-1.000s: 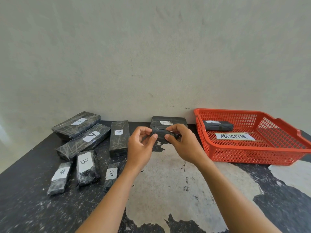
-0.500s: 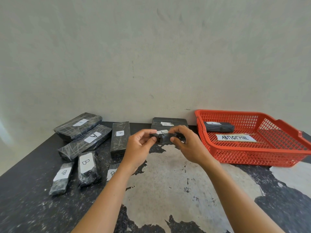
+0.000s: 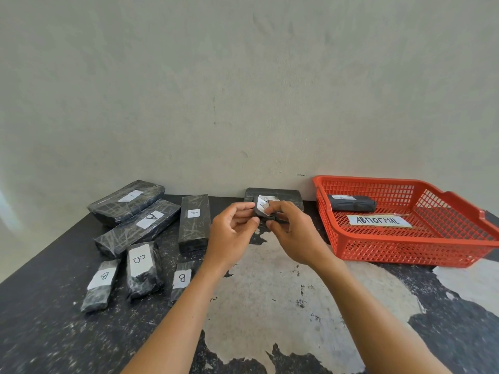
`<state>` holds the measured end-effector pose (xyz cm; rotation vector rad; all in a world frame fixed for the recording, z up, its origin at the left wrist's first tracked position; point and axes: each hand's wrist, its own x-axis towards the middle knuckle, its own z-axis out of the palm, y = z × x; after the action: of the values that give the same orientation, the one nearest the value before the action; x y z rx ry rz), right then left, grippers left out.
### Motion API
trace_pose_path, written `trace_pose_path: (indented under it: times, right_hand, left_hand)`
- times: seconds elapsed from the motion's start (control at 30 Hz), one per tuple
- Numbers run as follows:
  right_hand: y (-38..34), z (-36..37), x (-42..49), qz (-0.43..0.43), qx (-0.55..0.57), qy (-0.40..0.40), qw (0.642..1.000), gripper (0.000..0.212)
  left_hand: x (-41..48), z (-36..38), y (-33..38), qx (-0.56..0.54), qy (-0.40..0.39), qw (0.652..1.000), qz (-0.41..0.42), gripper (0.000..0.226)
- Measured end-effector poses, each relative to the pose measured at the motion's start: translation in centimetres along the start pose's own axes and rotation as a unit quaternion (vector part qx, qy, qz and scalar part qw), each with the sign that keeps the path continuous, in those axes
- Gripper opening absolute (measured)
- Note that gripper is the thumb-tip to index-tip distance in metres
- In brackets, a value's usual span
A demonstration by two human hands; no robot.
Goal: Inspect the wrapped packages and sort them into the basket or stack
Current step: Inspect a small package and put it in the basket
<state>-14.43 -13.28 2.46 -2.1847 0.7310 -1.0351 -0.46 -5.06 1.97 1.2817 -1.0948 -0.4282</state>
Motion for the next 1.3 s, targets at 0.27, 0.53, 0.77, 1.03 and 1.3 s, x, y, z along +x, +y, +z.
trace_pose_path:
  times: [0.27, 0.53, 0.77, 1.03, 1.3]
  right_hand:
    - [0.9, -0.1, 0.0, 0.058, -0.021, 0.015, 0.998, 0.048]
    - [0.5, -1.0, -0.2, 0.013, 0.013, -0.034, 0.999, 0.024]
    - [0.3, -1.5, -0.1, -0.056, -0.014, -0.049, 0.997, 0.026]
    - [0.6, -1.1, 0.1, -0.122, -0.181, 0.043, 0.975, 0.018]
    - [0.7, -1.4, 0.0, -0.097, -0.128, 0.04, 0.986, 0.018]
  left_hand:
    - [-0.3, 0.2, 0.6, -0.088, -0.095, 0.991, -0.047, 0.031]
    - [0.6, -1.3, -0.8, 0.055, -0.027, 0.997, -0.052, 0.035]
    - [0.3, -1.2, -0.5, 0.008, -0.044, 0.999, 0.003, 0.014]
    - [0.2, -1.2, -0.5, -0.016, -0.042, 0.999, 0.01, 0.028]
    - [0.3, -1.5, -0.5, -0.04, -0.06, 0.997, -0.026, 0.048]
